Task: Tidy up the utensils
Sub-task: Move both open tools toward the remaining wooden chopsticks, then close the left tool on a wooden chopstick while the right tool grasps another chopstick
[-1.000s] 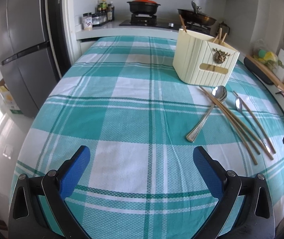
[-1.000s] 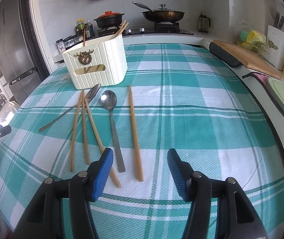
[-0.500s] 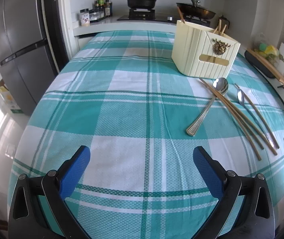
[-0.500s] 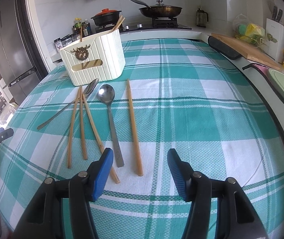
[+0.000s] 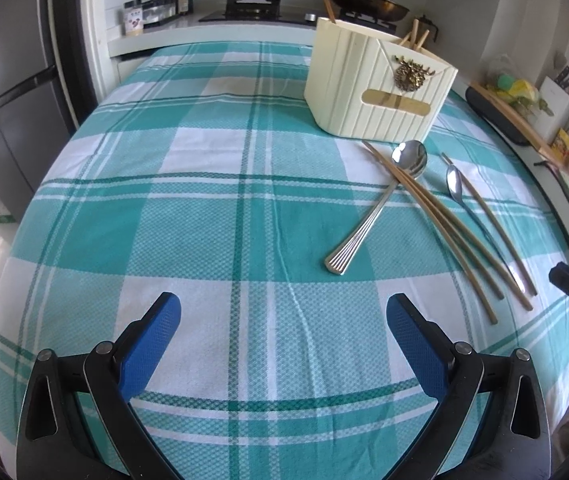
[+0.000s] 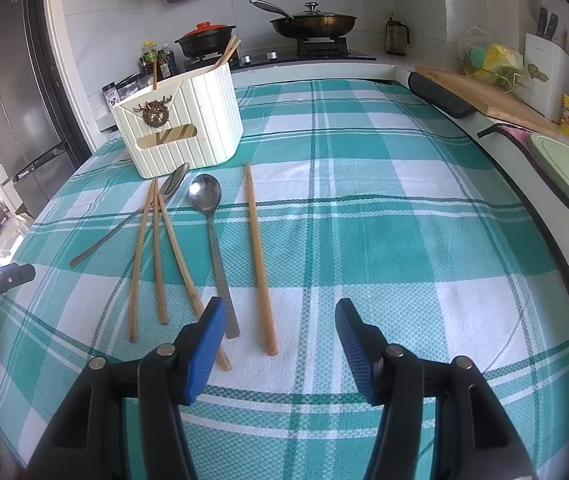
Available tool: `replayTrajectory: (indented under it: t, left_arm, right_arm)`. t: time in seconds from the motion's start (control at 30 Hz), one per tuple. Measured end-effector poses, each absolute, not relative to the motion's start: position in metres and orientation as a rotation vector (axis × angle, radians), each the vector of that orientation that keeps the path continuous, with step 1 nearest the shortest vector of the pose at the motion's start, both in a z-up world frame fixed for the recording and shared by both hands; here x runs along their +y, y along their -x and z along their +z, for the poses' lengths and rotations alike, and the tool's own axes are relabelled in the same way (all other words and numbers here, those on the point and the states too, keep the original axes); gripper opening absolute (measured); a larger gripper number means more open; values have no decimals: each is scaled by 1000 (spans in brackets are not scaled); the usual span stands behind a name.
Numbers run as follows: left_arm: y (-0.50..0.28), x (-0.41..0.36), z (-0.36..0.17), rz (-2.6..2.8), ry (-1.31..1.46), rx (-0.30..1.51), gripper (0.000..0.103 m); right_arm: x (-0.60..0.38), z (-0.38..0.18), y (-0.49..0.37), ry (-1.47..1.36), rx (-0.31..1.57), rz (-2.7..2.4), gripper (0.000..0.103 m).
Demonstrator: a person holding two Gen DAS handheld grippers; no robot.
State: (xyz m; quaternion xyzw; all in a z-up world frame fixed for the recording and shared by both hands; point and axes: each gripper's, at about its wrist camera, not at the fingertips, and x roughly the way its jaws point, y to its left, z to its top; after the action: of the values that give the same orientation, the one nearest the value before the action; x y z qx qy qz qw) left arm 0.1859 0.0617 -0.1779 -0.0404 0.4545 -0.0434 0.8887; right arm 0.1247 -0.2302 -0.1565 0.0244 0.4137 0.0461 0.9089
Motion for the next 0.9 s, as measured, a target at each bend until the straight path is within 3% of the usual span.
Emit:
replayTrajectory:
  t: [0.2, 0.33, 0.47, 0.57, 0.73, 0.8, 0.9]
  left_arm:
    - [-215, 29, -167, -160, -56, 959, 102]
    - [-220, 6, -158, -188, -5, 940, 102]
    - [-232, -34, -168, -181, 61, 963, 102]
    - [-237, -68, -176, -139, -53, 950, 100]
    - [-239, -81, -187, -80, -125, 946, 89]
    - [-238, -77, -193, -82, -101, 970, 72]
    - [-235, -73, -200, -107, -63, 982, 58]
  right_arm:
    - [-229, -154, -126, -27, 857, 90, 58]
    - [-233, -154, -125, -28, 859, 70, 58]
    - [-238, -162, -128, -66, 888, 60, 58]
    - [-236, -159, -126, -60, 884, 76, 58]
    - [-240, -147, -122, -29, 845, 71, 58]
    - [-242, -147, -130, -34, 856, 71, 58]
    - [-236, -148, -153, -11, 888, 101, 58]
